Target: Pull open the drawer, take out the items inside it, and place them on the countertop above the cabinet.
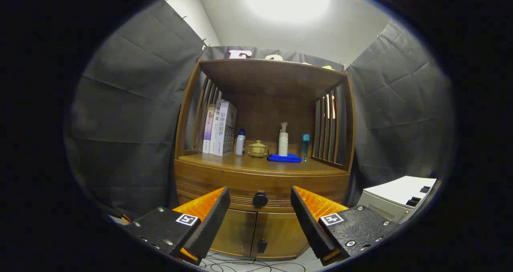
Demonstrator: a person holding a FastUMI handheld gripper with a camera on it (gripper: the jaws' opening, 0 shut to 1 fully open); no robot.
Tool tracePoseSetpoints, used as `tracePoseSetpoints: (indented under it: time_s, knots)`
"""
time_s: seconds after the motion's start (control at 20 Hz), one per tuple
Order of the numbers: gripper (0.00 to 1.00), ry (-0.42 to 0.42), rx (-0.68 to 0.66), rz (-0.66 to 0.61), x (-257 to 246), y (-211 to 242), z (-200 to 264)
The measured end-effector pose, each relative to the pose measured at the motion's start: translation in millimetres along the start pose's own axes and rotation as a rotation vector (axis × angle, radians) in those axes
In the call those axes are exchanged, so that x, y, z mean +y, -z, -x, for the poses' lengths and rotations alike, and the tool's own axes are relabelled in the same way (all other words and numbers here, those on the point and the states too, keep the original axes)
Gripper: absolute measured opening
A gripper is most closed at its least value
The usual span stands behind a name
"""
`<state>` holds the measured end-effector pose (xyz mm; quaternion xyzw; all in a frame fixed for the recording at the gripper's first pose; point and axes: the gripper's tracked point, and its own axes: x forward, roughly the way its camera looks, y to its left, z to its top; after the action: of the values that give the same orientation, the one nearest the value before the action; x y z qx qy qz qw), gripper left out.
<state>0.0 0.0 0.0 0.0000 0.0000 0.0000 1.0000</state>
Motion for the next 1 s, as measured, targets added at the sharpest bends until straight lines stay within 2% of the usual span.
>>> tracePoseSetpoints:
  time_s: [1.0]
  knots:
    - [0.95,0.004,0.025,-0.006,-4.5,5.8,0.3]
